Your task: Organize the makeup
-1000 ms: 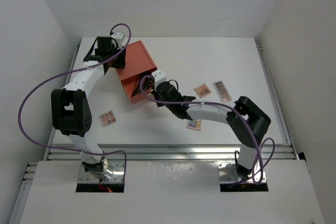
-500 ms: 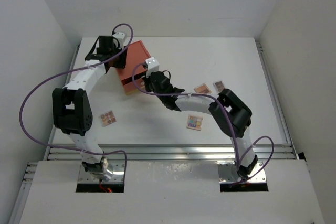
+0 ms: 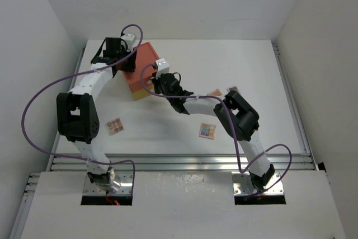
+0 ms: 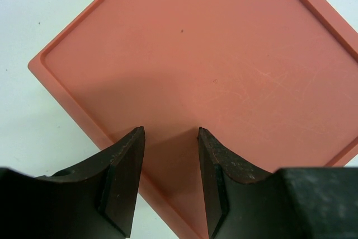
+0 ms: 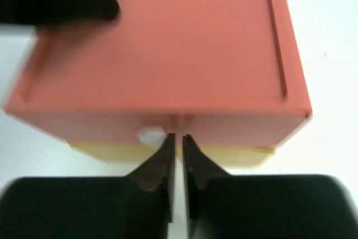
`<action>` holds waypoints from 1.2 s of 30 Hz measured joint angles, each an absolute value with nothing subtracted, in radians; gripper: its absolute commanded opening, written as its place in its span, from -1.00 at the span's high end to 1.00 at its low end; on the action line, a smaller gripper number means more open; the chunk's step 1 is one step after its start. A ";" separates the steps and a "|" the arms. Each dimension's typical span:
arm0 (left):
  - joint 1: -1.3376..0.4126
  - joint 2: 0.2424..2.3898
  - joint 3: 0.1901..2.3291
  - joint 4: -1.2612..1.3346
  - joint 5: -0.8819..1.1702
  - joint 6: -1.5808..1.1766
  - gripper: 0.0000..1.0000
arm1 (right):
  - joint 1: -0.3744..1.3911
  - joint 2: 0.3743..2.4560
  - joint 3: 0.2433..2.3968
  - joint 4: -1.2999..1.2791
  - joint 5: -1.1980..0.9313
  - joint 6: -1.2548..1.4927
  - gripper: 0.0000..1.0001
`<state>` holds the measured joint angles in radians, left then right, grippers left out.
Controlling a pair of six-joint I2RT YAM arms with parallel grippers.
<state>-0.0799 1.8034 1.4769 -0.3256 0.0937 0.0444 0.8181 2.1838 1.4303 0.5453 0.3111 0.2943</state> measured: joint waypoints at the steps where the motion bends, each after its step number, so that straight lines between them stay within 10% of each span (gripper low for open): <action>1: -0.080 1.803 1.478 -0.327 0.095 0.044 0.03 | 0.819 2.178 1.404 0.560 0.306 0.293 0.61; 11: -0.080 1.808 1.484 -0.332 0.106 0.048 0.03 | 0.851 2.171 1.271 0.464 0.275 0.383 -0.05; 36: -0.079 1.818 1.495 -0.334 0.117 0.049 0.03 | 0.850 2.357 1.503 0.458 0.384 0.384 0.24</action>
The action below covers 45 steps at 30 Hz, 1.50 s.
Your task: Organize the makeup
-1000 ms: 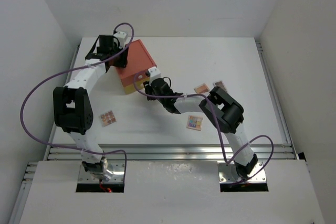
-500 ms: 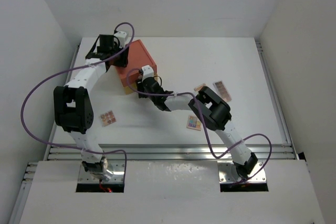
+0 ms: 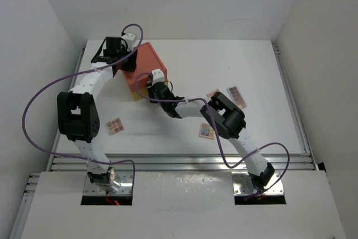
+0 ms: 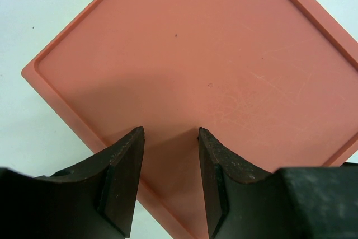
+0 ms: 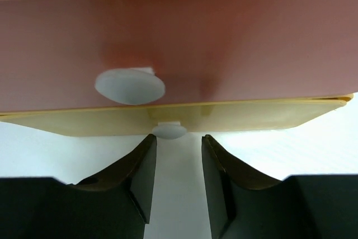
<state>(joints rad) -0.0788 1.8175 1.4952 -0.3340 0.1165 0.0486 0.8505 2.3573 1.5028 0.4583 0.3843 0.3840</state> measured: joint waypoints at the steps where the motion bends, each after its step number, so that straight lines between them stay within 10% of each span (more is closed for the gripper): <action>1: -0.079 1.818 1.495 -0.334 0.116 0.049 0.03 | 0.850 2.357 1.504 0.462 0.384 0.381 0.26; 12: -0.079 1.820 1.496 -0.331 0.116 0.049 0.03 | 0.850 2.357 1.525 0.474 0.376 0.359 1.00; 35: -0.073 1.839 1.525 -0.344 0.125 0.043 0.03 | 0.959 1.920 0.855 0.575 0.359 0.394 1.00; 41: -0.073 1.846 1.542 -0.361 0.125 0.041 -0.06 | 0.965 1.919 0.855 0.575 0.363 0.416 0.30; 45: -0.073 1.856 1.568 -0.389 0.125 0.044 -0.48 | 0.965 1.918 0.853 0.561 0.352 0.401 -0.21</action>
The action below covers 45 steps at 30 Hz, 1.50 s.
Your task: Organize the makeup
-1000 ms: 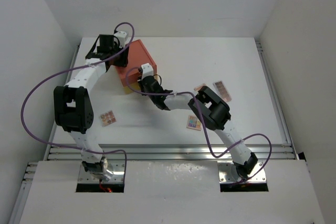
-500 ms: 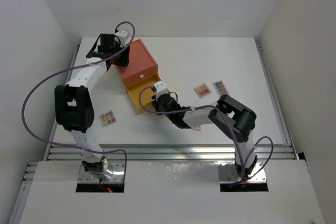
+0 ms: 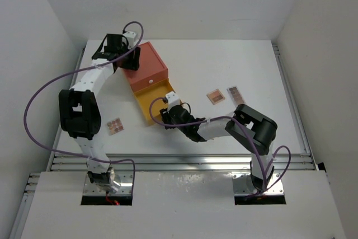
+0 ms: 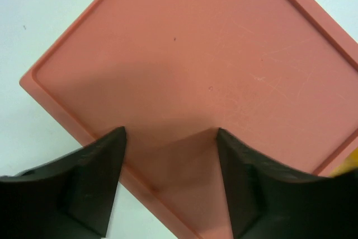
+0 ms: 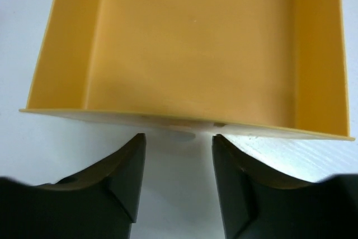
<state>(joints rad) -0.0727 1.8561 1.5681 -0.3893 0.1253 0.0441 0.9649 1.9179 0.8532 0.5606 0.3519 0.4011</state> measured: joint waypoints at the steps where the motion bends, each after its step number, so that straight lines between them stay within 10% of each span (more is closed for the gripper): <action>1: -0.072 1.863 1.588 -0.411 0.126 0.048 -0.60 | 0.965 1.912 0.847 0.558 0.344 0.397 -0.30; 3: -0.072 1.883 1.639 -0.469 0.129 0.055 -0.99 | 0.966 1.886 0.829 0.546 0.326 0.381 -0.53; 9: -0.068 1.902 1.799 -0.596 0.140 0.079 -1.00 | 0.970 1.782 0.794 0.514 0.250 0.347 -0.98; 16: -0.047 1.662 1.747 -0.667 0.216 0.310 -1.00 | 0.984 1.645 0.767 0.441 0.104 0.316 -0.98; 25: 0.039 1.123 1.103 -0.762 0.194 0.937 -1.00 | 0.978 1.458 0.704 0.252 -0.046 0.257 -0.98; 45: 0.171 1.648 0.972 -0.859 0.356 1.267 -1.00 | 0.974 1.422 0.703 0.085 -0.068 0.160 -0.98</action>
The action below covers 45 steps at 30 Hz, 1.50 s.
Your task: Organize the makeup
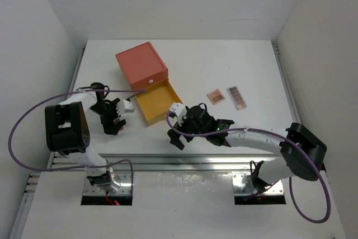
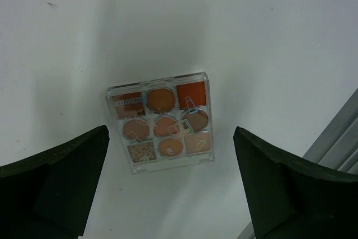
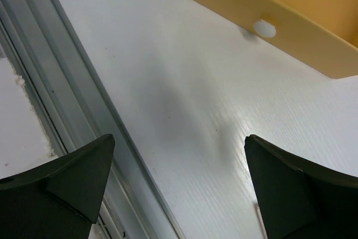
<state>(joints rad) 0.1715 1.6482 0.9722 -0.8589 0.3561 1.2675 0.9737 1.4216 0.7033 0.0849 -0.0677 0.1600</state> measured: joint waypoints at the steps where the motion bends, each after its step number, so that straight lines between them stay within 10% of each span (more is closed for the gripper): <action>1: 0.174 1.650 0.966 -0.859 0.356 1.272 -1.00 | 0.973 1.422 0.703 0.085 -0.060 0.160 -0.98; 14: 0.156 1.502 0.753 -0.617 0.292 1.126 -0.96 | 0.970 1.440 0.704 0.084 -0.014 0.176 -0.98; 26: 0.166 1.549 0.795 -0.614 0.311 1.061 0.04 | 0.963 1.440 0.707 0.076 0.018 0.176 -0.98; 45: -0.039 1.386 1.229 -0.867 0.522 0.873 0.06 | 0.725 1.324 0.766 -0.196 0.149 0.294 -0.98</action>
<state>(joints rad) -0.0395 1.3861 1.2293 -0.8673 0.5217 0.8726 0.7246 1.3243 0.7662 -0.1955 0.1486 0.2935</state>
